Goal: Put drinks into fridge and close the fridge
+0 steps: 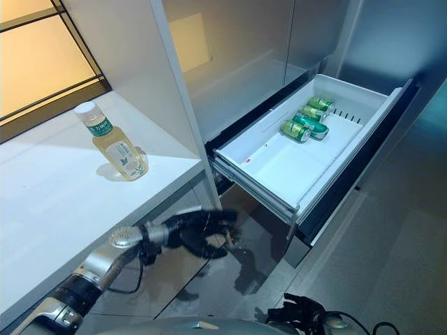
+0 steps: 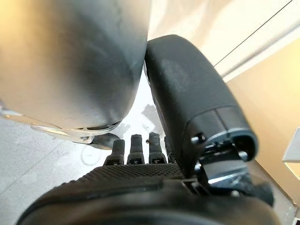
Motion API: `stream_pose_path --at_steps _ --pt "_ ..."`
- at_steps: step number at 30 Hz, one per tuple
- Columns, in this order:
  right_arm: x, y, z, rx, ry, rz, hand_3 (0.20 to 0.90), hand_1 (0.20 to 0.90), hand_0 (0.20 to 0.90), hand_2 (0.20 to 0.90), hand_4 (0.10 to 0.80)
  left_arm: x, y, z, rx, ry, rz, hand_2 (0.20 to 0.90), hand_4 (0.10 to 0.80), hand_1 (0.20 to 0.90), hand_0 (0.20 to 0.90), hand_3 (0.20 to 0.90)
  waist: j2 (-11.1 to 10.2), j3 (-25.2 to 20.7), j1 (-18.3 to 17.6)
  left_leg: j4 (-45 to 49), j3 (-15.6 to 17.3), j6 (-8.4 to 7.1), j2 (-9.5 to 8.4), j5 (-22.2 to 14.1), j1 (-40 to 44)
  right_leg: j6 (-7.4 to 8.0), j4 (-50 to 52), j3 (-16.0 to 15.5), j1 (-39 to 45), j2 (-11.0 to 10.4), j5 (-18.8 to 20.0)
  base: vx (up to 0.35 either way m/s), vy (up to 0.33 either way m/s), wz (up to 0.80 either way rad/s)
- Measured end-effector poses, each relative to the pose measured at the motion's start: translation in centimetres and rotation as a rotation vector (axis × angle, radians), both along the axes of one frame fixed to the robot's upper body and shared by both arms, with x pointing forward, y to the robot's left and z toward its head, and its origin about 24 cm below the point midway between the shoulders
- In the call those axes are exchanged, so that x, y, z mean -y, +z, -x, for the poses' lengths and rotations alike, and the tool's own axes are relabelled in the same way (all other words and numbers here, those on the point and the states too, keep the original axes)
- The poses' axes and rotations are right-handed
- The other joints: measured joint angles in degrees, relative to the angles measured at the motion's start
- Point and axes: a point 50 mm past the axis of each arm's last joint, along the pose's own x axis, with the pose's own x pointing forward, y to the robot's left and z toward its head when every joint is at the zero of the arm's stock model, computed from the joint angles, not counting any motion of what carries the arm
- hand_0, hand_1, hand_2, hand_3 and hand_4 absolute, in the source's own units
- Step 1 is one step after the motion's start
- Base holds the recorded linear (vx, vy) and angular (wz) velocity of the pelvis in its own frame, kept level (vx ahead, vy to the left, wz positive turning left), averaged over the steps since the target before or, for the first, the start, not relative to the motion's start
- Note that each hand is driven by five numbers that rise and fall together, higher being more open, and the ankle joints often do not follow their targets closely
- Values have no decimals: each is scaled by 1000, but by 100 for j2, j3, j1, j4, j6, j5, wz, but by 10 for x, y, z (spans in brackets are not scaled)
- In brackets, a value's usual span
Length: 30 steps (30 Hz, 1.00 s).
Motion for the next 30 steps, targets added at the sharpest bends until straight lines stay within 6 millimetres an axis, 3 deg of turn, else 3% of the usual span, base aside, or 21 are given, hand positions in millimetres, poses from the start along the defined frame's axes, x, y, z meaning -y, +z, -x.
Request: stream_pose_path --at_steps 4,8,13,16,19,23,30 --pt "-2 -1 1 8 6 8 900 900 900 900 800 11 45 -12 156 36 238 900 800 900 900 900 22 -14 -18 -1 4 -1 1 0 40 0 3 5 34 3 0 43 -22 -1" --pt "-4 -2 5 3 28 12 900 900 900 900 800 8 87 -17 358 122 407 900 800 900 900 900 26 -21 -69 -2 13 -2 2 -2 118 0 -1 18 107 6 1 51 -15 -1" --pt "-6 -4 9 -5 22 20 900 900 900 900 800 -21 134 -18 638 349 549 900 800 900 900 900 12 -108 -79 -2 21 -3 9 -3 123 -5 -4 31 106 16 13 24 -6 -1" --pt "-10 -6 14 -14 15 18 900 900 900 900 800 -49 163 -9 843 582 655 900 800 900 900 900 -69 -199 -58 -2 19 -3 8 -3 121 -5 -7 32 107 17 14 11 -3 0" --pt "-14 -8 20 -30 8 17 900 900 900 900 800 -64 180 3 1018 766 634 900 800 900 900 900 -177 -290 -5 -2 14 -3 5 -3 119 -5 -9 29 108 14 13 0 0 0" --pt "-18 -10 25 -43 17 15 900 900 900 900 800 -71 194 14 1223 949 468 900 800 900 900 900 -275 -378 121 -3 -6 -2 0 -3 119 -5 -9 15 106 5 14 2 3 1" --pt "-16 -10 24 -47 43 28 900 900 900 900 800 -77 199 14 1303 1057 287 900 800 900 900 900 -212 -462 222 -4 -102 -3 -6 2 71 -17 -105 -68 157 8 40 6 7 6"
